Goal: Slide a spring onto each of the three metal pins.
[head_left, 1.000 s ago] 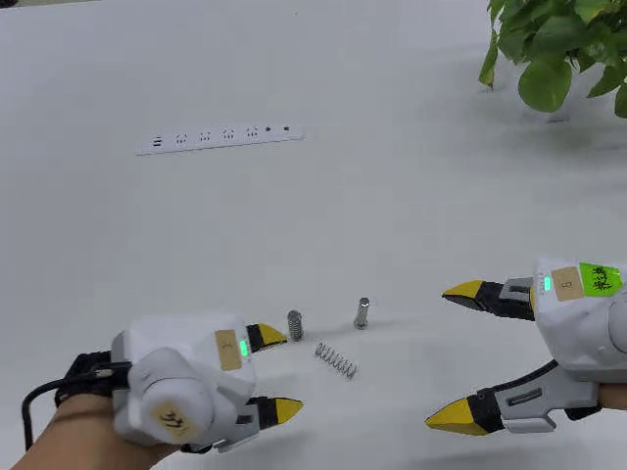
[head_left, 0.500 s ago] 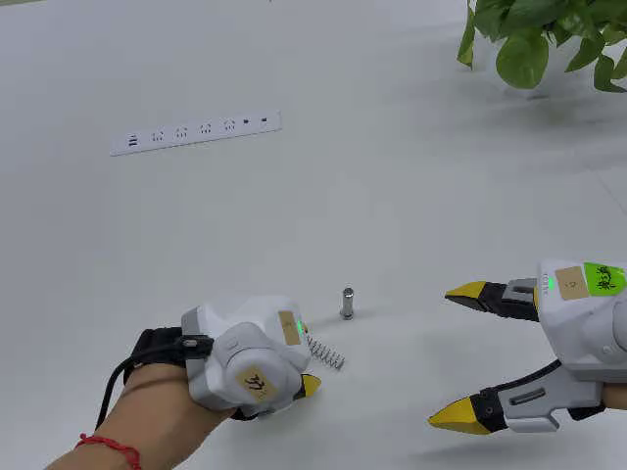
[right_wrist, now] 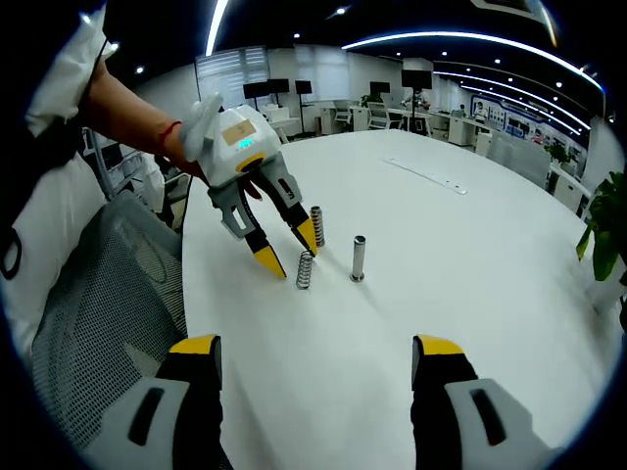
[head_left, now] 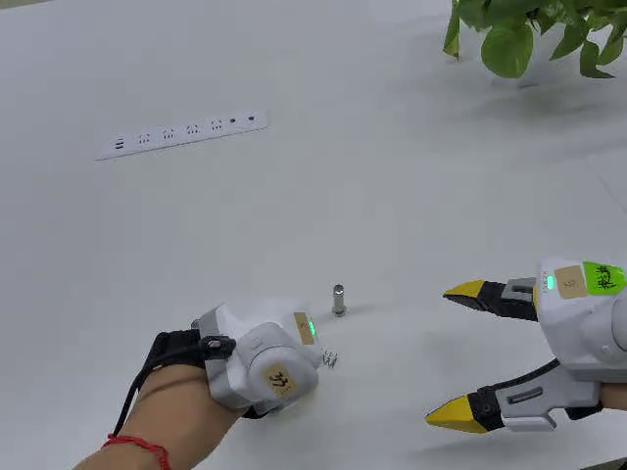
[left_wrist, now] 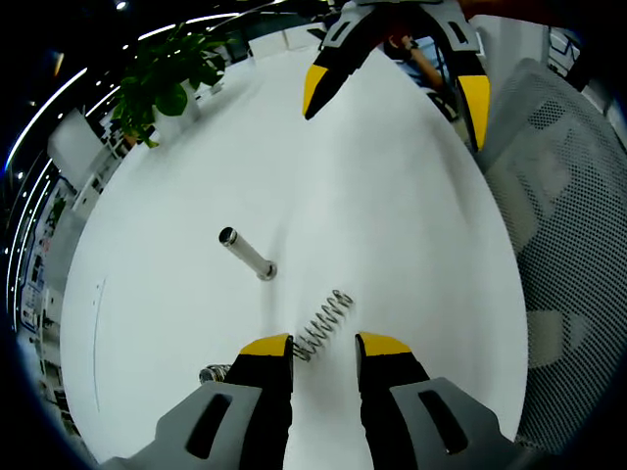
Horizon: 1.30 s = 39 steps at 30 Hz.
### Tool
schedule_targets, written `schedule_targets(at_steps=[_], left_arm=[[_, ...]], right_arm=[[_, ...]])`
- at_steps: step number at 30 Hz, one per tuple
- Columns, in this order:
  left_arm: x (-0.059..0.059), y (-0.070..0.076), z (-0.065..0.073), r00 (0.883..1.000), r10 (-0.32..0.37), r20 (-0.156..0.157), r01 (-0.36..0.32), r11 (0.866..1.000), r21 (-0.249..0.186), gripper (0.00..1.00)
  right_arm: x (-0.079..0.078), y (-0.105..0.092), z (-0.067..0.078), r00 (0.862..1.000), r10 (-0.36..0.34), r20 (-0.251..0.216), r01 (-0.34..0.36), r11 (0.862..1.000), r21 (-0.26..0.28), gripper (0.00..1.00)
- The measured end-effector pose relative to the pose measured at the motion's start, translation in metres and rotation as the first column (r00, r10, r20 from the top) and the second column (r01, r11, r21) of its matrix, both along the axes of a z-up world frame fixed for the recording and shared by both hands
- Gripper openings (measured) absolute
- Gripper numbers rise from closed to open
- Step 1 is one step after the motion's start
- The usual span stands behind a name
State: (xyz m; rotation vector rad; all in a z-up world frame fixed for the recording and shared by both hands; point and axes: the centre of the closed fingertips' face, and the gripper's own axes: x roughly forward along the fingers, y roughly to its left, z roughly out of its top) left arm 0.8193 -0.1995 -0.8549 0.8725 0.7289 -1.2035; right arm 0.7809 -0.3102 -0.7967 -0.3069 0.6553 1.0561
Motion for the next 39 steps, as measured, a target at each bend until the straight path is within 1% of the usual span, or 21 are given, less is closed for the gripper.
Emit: schedule_targets(at_steps=[2,6,9,16,19,20,25,28,34,36,39], left_arm=[[0.0,0.005,-0.001,1.0,0.022,-0.004,-0.022,1.0,0.007,0.25],[-0.005,0.013,-0.005,0.999,0.037,-0.013,-0.036,0.999,0.018,0.22],[-0.006,0.017,-0.005,0.998,0.056,-0.026,-0.055,0.998,0.011,0.2],[-0.006,0.016,-0.006,0.997,0.067,-0.032,-0.067,0.998,0.006,0.18],[-0.009,0.016,-0.007,0.997,0.058,-0.042,-0.058,0.998,0.008,0.12],[-0.009,0.017,-0.006,0.998,0.06,-0.037,-0.06,0.998,0.009,0.12],[-0.01,0.016,-0.006,0.997,0.067,-0.039,-0.067,0.998,0.004,0.12],[-0.01,0.017,-0.006,0.997,0.068,-0.038,-0.068,0.998,0.005,0.12],[-0.013,0.017,-0.006,0.996,0.077,-0.05,-0.077,0.997,-0.004,0.11],[-0.014,0.017,-0.006,0.995,0.084,-0.06,-0.084,0.996,-0.012,0.11],[-0.017,0.018,-0.005,0.994,0.087,-0.064,-0.088,0.996,-0.021,0.11]], right_arm=[[0.0,0.0,0.0,1.0,-0.002,0.001,0.002,1.0,0.002,0.8],[-0.001,-0.002,-0.001,1.0,-0.004,0.0,0.004,1.0,0.001,0.8],[-0.001,-0.005,-0.001,1.0,-0.006,-0.001,0.006,1.0,0.001,0.8],[-0.002,-0.008,-0.001,1.0,-0.002,-0.003,0.002,1.0,0.007,0.82],[-0.004,-0.009,-0.003,1.0,0.006,-0.006,-0.006,1.0,0.002,0.83],[-0.005,-0.01,-0.004,1.0,0.008,-0.007,-0.008,1.0,0.0,0.84],[-0.006,-0.011,-0.006,1.0,0.001,-0.017,-0.001,1.0,0.013,0.85],[-0.007,-0.012,-0.007,1.0,0.001,-0.02,-0.001,1.0,0.007,0.85],[-0.007,-0.01,-0.004,1.0,-0.01,-0.017,0.01,1.0,0.015,0.85],[-0.007,-0.011,-0.004,1.0,-0.008,-0.016,0.008,1.0,0.009,0.85],[-0.009,-0.009,-0.004,1.0,-0.004,-0.018,0.004,1.0,0.007,0.85]])
